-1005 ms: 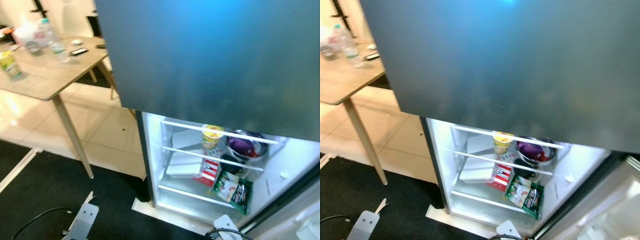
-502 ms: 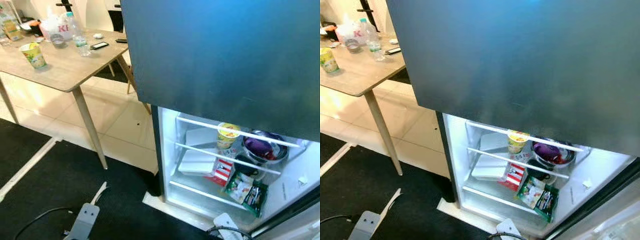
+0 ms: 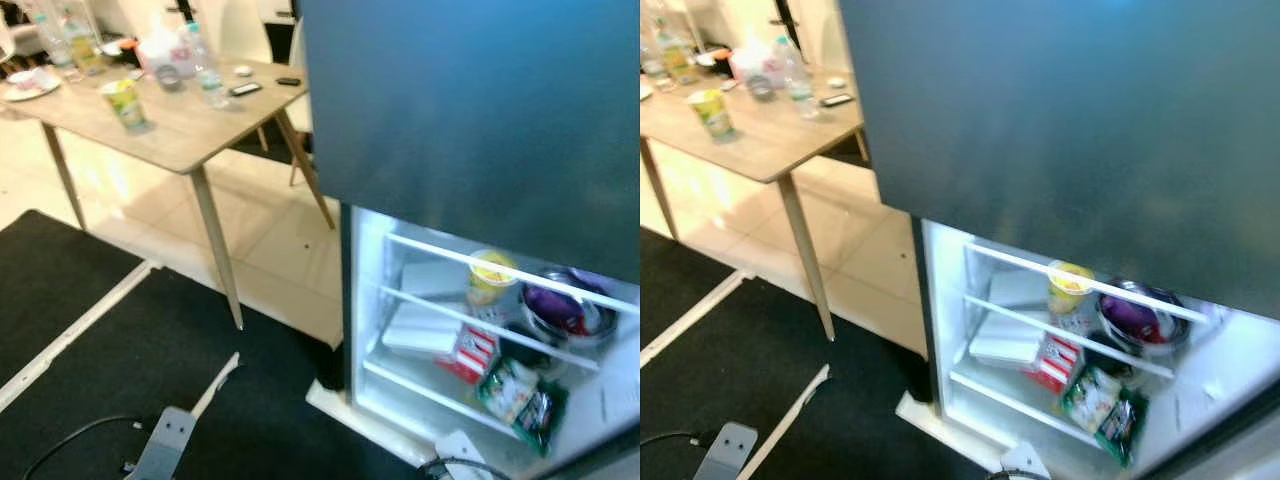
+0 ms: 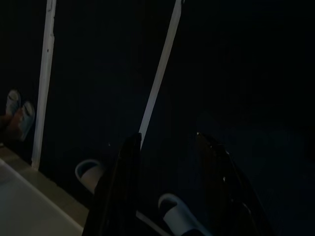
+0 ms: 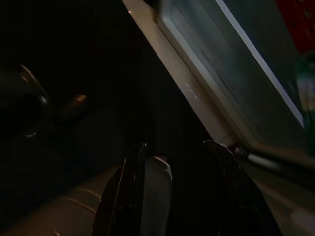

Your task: Restocking fridge

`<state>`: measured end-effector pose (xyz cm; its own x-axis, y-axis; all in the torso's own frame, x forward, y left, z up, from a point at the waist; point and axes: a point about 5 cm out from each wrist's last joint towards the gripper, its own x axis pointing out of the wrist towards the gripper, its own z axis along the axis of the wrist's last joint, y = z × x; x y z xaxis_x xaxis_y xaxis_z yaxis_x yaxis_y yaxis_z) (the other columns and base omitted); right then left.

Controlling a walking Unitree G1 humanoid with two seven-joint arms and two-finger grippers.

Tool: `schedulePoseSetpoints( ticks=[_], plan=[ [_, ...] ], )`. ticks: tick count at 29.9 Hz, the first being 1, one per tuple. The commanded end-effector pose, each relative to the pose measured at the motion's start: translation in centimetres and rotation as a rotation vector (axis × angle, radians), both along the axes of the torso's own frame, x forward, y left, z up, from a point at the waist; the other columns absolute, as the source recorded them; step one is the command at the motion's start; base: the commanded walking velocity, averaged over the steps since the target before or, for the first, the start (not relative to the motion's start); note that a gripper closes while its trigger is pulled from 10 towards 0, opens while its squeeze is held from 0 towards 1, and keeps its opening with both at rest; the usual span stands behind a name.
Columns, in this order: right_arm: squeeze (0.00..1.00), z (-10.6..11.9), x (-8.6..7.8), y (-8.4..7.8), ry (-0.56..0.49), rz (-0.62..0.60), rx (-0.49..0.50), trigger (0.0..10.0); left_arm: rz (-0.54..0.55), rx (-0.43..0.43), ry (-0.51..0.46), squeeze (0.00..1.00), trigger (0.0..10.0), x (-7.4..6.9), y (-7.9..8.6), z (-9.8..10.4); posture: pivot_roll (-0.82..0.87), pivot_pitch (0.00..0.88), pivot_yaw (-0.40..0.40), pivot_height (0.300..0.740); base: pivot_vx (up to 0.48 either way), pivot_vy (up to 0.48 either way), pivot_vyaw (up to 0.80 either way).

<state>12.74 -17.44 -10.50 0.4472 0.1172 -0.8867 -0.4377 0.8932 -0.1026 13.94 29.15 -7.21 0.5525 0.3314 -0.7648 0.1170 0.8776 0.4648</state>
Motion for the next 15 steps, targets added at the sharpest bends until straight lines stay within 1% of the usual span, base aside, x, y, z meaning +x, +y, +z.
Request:
schedulePoseSetpoints(
  ticks=[1,9,15],
  plan=[
    [0.00,-0.06,-0.27,-0.20,0.005,0.007,-0.008,10.0,-0.004,0.007,0.001,0.00,10.0,0.00,0.22,0.10,0.09,0.000,0.007,0.740,0.000,0.000,0.77],
    [0.00,-0.13,-0.51,-0.39,0.011,-0.001,-0.015,10.0,-0.007,0.007,0.003,0.00,10.0,0.04,0.24,0.11,0.09,0.000,0.011,0.740,0.000,0.000,0.77],
    [0.00,-0.18,-0.60,-0.17,0.014,-0.002,-0.012,10.0,-0.006,0.009,0.005,0.00,10.0,0.02,0.34,0.14,0.09,0.000,0.015,0.740,0.000,0.000,0.76]
  ],
)
